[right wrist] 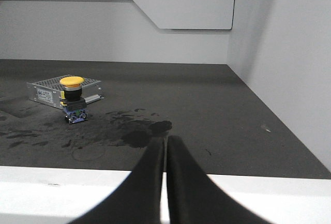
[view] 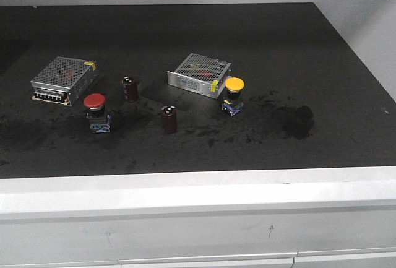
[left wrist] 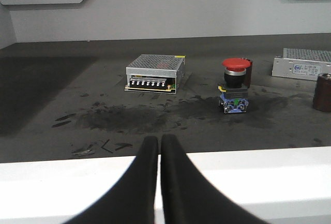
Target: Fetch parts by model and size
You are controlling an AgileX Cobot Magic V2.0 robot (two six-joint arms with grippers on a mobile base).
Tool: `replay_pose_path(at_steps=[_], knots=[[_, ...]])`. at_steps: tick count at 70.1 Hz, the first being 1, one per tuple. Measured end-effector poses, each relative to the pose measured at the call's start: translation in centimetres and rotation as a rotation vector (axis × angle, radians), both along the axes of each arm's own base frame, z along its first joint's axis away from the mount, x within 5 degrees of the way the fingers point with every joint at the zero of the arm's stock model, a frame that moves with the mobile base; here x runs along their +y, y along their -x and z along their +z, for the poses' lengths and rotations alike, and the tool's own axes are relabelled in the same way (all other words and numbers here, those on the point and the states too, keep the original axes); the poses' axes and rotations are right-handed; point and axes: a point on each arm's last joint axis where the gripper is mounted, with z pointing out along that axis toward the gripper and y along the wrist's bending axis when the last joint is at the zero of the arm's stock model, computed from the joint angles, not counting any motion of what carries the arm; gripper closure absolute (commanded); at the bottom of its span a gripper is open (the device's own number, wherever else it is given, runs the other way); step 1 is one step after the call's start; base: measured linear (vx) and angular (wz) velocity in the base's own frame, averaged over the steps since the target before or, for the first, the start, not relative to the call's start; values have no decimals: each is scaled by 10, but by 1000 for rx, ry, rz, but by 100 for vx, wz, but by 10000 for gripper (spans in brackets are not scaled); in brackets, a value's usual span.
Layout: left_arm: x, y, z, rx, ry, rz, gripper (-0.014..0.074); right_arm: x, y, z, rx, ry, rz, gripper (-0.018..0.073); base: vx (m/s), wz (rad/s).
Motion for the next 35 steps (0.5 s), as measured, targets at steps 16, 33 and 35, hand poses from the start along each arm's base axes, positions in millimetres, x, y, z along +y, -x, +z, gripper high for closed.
replay_pose_path(at_steps=[16,33,35], knots=[[0,0,0,-1,0,0,603,0,0,0,0,0,0,569,0,0],[0,0,6,-68,50,-1,603,0,0,3,-34,1,2,569,0,0],[0,0,9,-82,61,-1,603,0,0,5,-52,-3,4,569,0,0]])
